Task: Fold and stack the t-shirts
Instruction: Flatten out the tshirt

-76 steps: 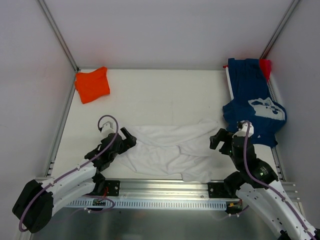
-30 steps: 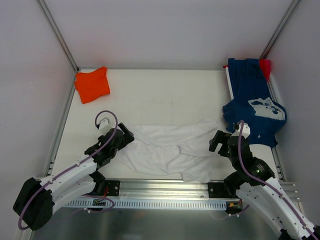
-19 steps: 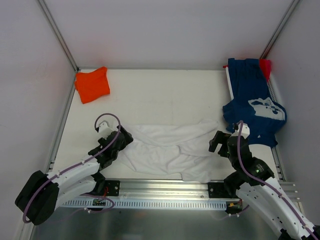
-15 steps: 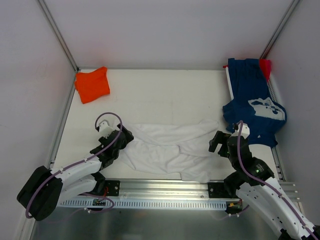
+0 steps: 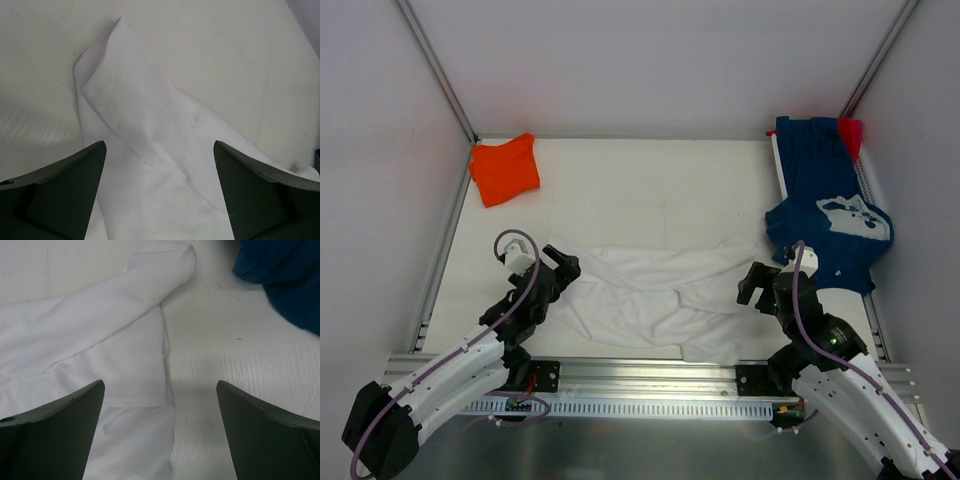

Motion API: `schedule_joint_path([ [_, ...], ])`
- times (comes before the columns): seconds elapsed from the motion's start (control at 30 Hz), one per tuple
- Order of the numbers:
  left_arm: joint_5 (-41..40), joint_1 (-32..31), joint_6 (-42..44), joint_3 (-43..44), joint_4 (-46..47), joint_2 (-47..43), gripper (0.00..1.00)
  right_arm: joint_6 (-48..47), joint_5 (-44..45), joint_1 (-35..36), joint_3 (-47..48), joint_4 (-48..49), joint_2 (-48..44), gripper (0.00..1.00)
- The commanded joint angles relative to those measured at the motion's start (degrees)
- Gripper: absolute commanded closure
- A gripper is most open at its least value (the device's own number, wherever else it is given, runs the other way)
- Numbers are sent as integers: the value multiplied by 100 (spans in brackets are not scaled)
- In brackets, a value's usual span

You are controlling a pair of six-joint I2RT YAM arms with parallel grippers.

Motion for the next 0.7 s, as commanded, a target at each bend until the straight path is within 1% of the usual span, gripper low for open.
schedule_joint_path([
  [0.0,-196,66,92,199,-352,-95,10,-88,-36,28,3,185,54,1],
  [0.2,-266,66,-22,147,-203,431,10,-106,-72,37,-23,203,-16,1],
  [0.33,-328,66,57,6,403,739,10,-115,-89,37,-23,212,-16,1],
  [0.5,-240,215,347,-91,1368,1416,10,-124,-124,37,-50,229,-60,1],
  [0.67,-73,321,409,-65,1897,2075,10,-141,-151,63,-67,247,-112,1],
])
